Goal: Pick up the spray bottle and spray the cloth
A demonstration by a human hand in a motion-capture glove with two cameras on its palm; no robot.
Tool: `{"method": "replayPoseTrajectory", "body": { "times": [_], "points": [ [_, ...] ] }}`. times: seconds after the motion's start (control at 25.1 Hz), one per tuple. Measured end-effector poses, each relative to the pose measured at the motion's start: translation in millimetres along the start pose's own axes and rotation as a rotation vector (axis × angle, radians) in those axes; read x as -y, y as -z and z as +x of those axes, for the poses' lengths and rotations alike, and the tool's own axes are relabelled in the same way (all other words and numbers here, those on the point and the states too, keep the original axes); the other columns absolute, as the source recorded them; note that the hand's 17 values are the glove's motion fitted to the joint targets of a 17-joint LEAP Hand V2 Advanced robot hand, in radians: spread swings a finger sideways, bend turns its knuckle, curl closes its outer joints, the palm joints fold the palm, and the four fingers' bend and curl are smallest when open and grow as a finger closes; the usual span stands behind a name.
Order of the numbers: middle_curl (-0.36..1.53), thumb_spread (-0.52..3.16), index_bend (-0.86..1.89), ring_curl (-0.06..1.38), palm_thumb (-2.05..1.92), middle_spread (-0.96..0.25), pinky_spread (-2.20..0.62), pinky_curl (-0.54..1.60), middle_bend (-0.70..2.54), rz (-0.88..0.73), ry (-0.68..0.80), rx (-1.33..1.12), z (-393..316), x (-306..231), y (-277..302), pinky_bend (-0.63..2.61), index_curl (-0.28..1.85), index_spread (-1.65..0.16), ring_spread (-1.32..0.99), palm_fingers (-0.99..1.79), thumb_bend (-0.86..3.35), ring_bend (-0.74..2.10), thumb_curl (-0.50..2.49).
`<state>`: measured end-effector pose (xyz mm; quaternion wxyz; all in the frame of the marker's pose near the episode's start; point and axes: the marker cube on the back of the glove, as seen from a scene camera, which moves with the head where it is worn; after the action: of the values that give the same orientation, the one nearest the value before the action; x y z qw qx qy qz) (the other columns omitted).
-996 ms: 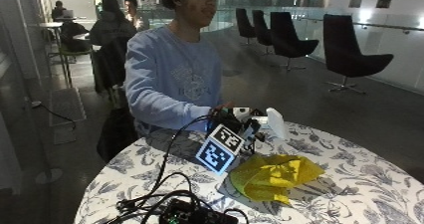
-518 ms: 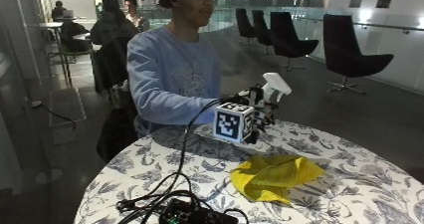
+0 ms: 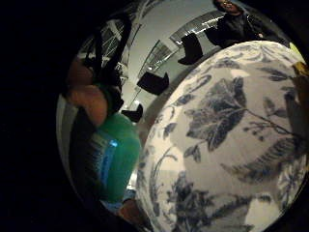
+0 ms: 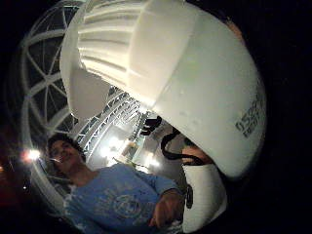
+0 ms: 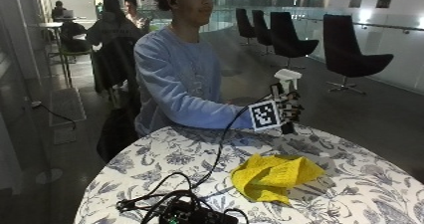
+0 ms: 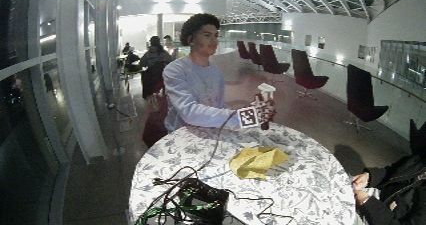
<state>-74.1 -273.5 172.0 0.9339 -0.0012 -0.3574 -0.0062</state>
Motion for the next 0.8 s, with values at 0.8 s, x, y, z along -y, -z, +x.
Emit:
{"method": "replayPoseTrajectory", "body": {
  "times": [0.8],
  "points": [
    [0.47,0.98,0.01,0.40,0.83,-0.04,0.13,0.33,0.32,-0.242,-0.051,-0.066,47.9,-32.5,-1.0,0.19,0.21,-0.32,-0.01,0.63,-0.02,0.53,0.54]
  ]
}}
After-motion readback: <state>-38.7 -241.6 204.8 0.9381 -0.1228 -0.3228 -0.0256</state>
